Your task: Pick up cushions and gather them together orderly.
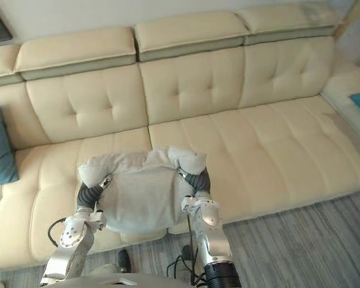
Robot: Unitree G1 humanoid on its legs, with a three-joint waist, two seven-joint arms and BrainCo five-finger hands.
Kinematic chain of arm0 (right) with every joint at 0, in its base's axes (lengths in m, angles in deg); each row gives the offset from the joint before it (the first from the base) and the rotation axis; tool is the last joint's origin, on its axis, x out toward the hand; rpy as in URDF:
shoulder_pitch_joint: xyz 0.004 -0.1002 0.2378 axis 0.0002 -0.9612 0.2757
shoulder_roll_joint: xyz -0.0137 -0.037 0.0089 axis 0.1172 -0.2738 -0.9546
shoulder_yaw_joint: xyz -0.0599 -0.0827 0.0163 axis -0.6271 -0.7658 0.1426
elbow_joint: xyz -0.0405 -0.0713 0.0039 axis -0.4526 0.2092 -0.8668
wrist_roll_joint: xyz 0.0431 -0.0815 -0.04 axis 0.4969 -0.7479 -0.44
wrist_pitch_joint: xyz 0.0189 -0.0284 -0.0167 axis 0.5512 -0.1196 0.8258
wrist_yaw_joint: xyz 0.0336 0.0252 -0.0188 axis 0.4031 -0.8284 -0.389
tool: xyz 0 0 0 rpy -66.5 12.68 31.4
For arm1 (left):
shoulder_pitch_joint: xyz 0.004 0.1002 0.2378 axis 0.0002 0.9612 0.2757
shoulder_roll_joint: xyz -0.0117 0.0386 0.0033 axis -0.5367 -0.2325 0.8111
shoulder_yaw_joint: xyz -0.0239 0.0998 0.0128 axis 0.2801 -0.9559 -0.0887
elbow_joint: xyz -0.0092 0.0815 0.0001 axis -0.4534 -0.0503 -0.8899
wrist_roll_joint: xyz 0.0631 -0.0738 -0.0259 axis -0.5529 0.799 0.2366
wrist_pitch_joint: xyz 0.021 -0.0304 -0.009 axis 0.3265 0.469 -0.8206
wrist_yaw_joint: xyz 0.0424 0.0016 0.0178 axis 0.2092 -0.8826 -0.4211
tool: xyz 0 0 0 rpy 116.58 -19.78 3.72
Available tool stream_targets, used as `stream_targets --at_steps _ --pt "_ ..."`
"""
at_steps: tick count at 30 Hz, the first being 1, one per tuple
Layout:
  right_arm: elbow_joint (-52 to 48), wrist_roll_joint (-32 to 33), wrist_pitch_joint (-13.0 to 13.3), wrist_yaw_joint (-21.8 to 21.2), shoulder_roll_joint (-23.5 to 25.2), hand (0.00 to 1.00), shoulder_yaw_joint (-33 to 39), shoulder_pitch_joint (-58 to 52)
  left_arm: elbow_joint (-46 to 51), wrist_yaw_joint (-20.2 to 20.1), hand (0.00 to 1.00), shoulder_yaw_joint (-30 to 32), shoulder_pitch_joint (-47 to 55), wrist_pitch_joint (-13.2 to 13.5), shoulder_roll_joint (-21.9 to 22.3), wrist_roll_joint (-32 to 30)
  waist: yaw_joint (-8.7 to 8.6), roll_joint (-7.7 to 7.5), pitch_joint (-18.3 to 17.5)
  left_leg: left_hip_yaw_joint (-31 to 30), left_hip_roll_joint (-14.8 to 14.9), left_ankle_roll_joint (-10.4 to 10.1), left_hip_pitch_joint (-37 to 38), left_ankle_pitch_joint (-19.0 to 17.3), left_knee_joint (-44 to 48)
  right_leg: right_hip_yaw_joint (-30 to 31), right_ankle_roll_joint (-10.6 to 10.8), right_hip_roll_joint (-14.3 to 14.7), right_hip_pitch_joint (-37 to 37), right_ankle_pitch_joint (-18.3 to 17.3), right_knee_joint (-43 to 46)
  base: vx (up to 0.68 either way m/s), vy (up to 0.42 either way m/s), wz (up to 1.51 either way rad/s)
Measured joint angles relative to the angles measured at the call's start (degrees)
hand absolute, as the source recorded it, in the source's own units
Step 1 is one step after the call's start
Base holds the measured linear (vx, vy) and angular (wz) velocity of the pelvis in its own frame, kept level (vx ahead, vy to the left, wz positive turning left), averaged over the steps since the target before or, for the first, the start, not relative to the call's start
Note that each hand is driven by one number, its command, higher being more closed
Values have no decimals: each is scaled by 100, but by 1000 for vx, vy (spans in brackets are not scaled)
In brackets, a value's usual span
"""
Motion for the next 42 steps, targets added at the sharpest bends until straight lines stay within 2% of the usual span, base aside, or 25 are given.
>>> stream_targets --at_steps 4,6,8,10,11,13,16,17,21,24,30,31,34,35,36,37,39,40,42 --pt "127 -1 1 60 -18 100 -53 415 -3 235 100 2 -291 0 -98 -31 -3 -99 -59 95 0 -31 82 109 -215 115 -30 34 -20 100 -142 -37 -6 -14" --pt "360 -1 3 189 -23 100 -101 991 -45 462 100 26 -774 0 -285 -44 -6 -96 -57 131 -6 -21 -13 226 -332 179 2 46 -172 220 -193 -98 -5 -11" --pt "505 -8 18 409 -32 100 -128 1737 -126 774 100 126 -1543 12 -484 -108 -8 -84 -47 134 -1 -8 -331 416 -436 193 -52 71 -473 396 -317 -118 -20 -1" --pt "506 -12 31 612 -40 100 -221 2234 -205 1015 100 225 -2046 43 -597 -157 -6 -30 34 125 2 -3 -502 548 -539 177 -65 91 -643 505 -382 -102 -15 3" --pt "538 -44 37 749 -33 100 -225 2665 -298 1148 100 393 -2473 46 -628 -162 1 14 237 121 6 2 -532 634 -591 167 -34 103 -727 557 -317 -184 -5 4" --pt "677 -269 82 1077 -35 100 -228 3558 -466 1481 100 580 -3280 82 -818 -291 49 72 291 118 29 24 -1024 791 -586 195 -13 118 -1238 696 -284 -169 -7 2" --pt "692 -468 239 1596 27 100 -181 4354 -550 1933 100 785 -4199 113 -864 -378 193 191 492 45 77 -7 -1308 1159 -924 80 -41 215 -1618 753 -260 -101 -35 14" --pt "691 -534 255 1677 52 100 -157 4468 -583 2019 100 793 -4345 117 -852 -378 218 233 545 -2 95 -13 -1343 1178 -924 29 -40 229 -1643 754 -232 -63 -45 16" --pt "687 -855 272 2068 265 100 65 5147 -743 2329 100 1009 -5195 217 -847 -379 378 370 623 -79 164 -130 -1854 1321 -926 -30 -11 275 -2284 657 131 -45 -49 9" --pt "683 -877 281 2197 267 100 225 5431 -993 2379 100 1042 -5709 256 -847 -365 441 449 704 -159 182 -146 -2208 1444 -927 -147 -31 269 -2697 569 405 -51 -30 18" --pt "680 -898 279 2340 244 100 360 5764 -1389 2376 100 1061 -6194 270 -837 -105 459 495 904 -420 53 -533 -2878 1951 -926 -327 -125 12 -3801 -121 1795 -29 -42 38" --pt "681 -899 274 2388 249 100 354 5848 -1387 2374 100 1091 -6214 291 -833 -34 465 503 965 -440 36 -530 -2978 2024 -926 -346 -140 -43 -3963 -217 1994 -32 -79 32" --pt "681 -903 262 2417 246 100 338 6149 -1384 2373 100 1252 -6317 376 -823 -21 481 606 1052 -489 69 -556 -3354 2006 -928 -475 -211 -77 -4478 -382 2417 -36 -62 18" --pt "681 -909 260 2448 246 100 337 6290 -1386 2375 100 1296 -6404 410 -824 -22 495 618 1083 -393 110 -401 -3515 1675 -929 -472 -214 -60 -4771 -426 2622 -45 -52 13" --pt "680 -927 260 2457 217 0 338 6429 -1389 2375 0 1345 -6508 444 -807 -20 466 626 1156 -356 90 -397 -3689 1725 -929 -464 -213 -103 -4985 -438 2737 -37 -40 9" --pt "680 -994 260 2461 185 0 352 6503 -1389 2375 0 1371 -6564 463 -785 -17 460 622 1178 -325 89 -396 -3814 1709 -937 -447 -212 -128 -5139 -437 2787 -28 -39 24" --pt "504 -1133 264 2515 -38 0 360 6763 -1367 2380 0 1463 -6765 653 -669 19 447 631 1313 -51 84 -642 -4081 1464 -958 -432 -213 -257 -5445 -433 2881 -1 -31 31" --pt "415 -1133 264 2515 -137 0 371 6893 -1358 2388 0 1486 -6849 734 -660 27 449 624 1431 58 90 -667 -4067 1447 -941 -435 -214 -286 -5449 -433 2911 32 -29 21" --pt "400 -1134 253 2509 -352 0 405 7045 -1361 2382 0 1606 -6885 810 -676 31 437 627 1458 159 73 -485 -4080 1891 -928 -406 -186 -341 -5551 -597 3151 30 -69 12"
